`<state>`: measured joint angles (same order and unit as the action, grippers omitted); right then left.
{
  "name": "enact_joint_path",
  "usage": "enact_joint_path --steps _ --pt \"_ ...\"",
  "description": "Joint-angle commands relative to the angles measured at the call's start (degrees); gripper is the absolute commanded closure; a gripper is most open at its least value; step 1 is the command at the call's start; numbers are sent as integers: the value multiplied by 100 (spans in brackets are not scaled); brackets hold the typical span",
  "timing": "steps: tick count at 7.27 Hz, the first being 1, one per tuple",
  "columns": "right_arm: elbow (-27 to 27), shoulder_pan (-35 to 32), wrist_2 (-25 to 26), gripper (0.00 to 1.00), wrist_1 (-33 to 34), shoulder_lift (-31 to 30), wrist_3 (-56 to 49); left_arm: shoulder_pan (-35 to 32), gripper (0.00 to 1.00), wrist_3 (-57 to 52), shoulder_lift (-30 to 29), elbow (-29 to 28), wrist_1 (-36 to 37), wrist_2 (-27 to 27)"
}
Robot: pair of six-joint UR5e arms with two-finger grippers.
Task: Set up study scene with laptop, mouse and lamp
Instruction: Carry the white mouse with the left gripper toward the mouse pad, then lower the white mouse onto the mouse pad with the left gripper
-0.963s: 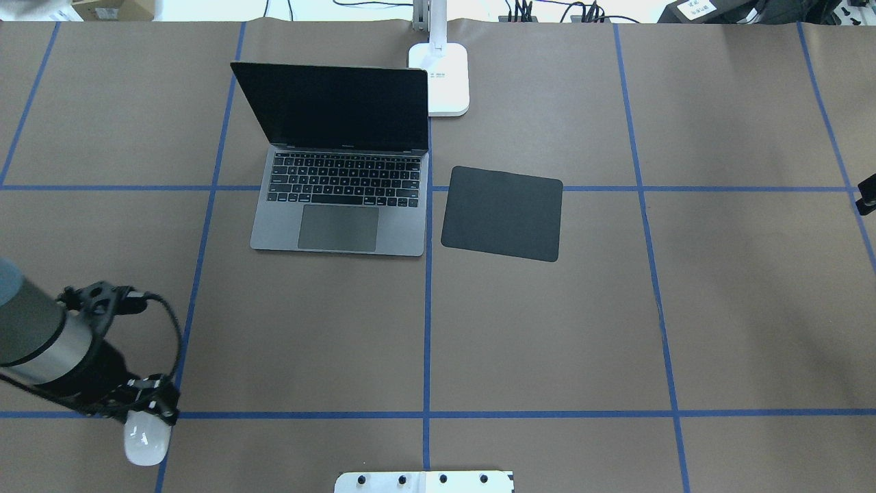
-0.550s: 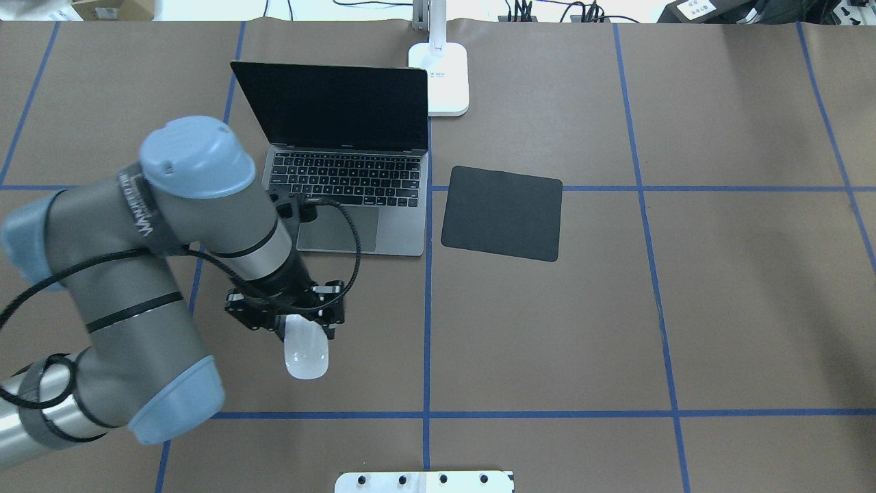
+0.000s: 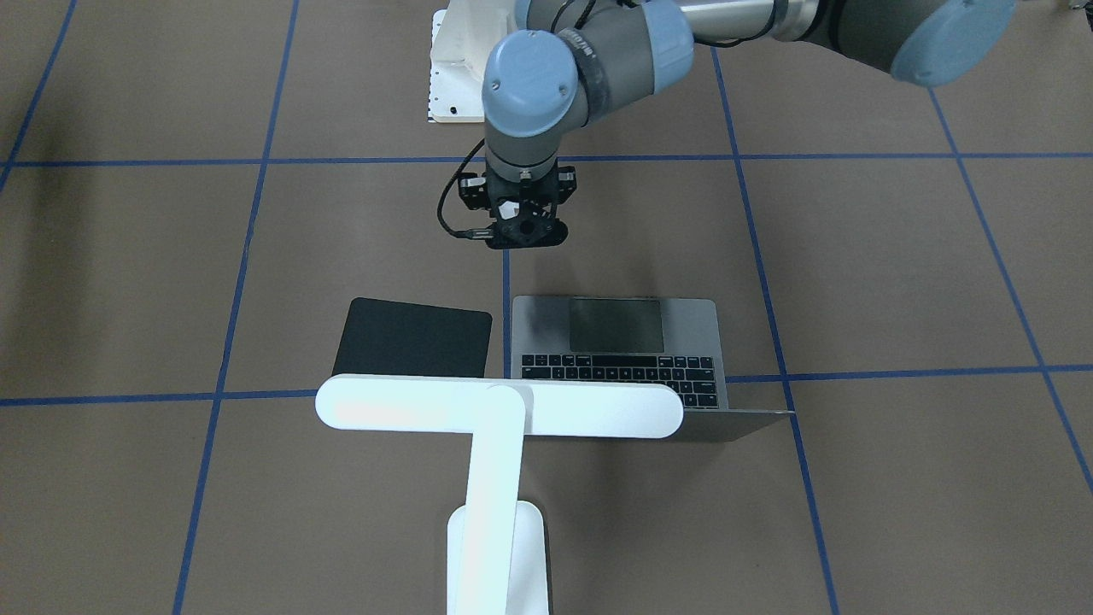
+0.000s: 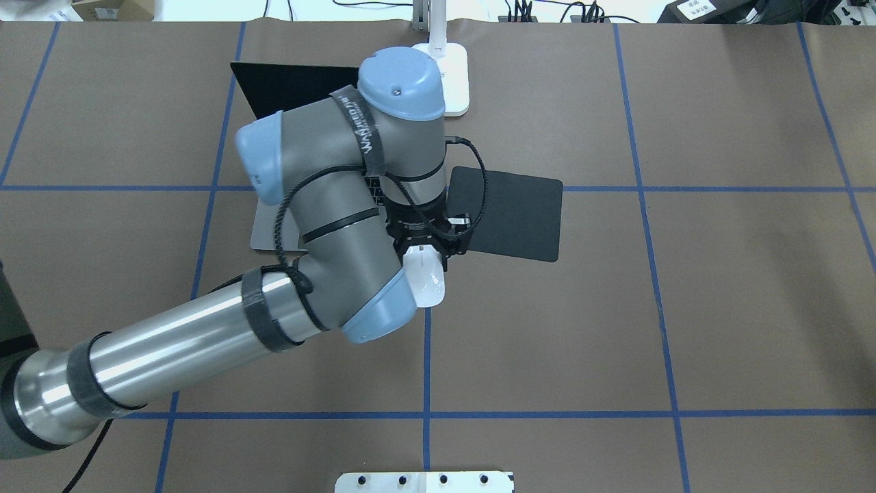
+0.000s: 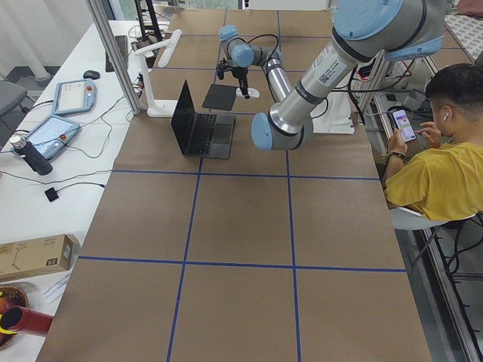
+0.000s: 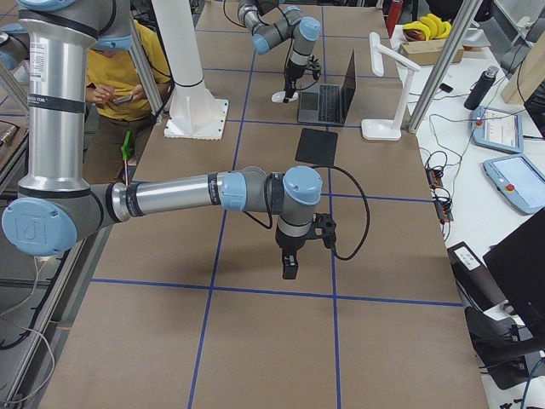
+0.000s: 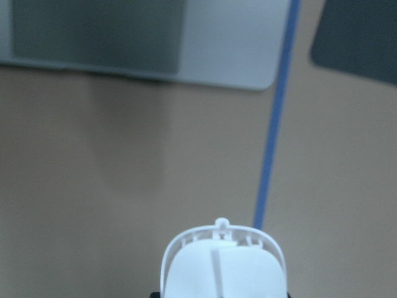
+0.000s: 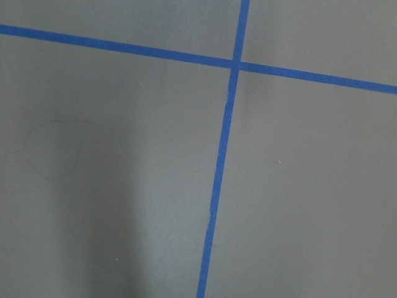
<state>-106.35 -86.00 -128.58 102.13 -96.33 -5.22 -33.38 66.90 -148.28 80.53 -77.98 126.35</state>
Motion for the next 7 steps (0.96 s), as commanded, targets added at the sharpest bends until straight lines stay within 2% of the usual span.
enact_joint_path --steps 1,2,4,5,6,7 --pt "27 -5 0 0 0 0 -5 -45 49 42 -917 -1909 -1223 -179" --pt "27 -5 0 0 0 0 -5 -80 49 33 -1192 -2493 -1542 -302" --pt "35 -5 0 0 0 0 -5 -81 48 77 -1474 -3128 -2035 -636" --pt "36 -5 -27 0 0 0 -5 -72 46 216 -1572 -3436 -2455 -803" --pt "36 -5 -35 0 9 0 -5 -63 44 314 -1738 -3979 -2981 -1031" --pt "27 -5 -44 0 0 0 -5 -54 41 323 -1801 -4149 -3100 -1137"
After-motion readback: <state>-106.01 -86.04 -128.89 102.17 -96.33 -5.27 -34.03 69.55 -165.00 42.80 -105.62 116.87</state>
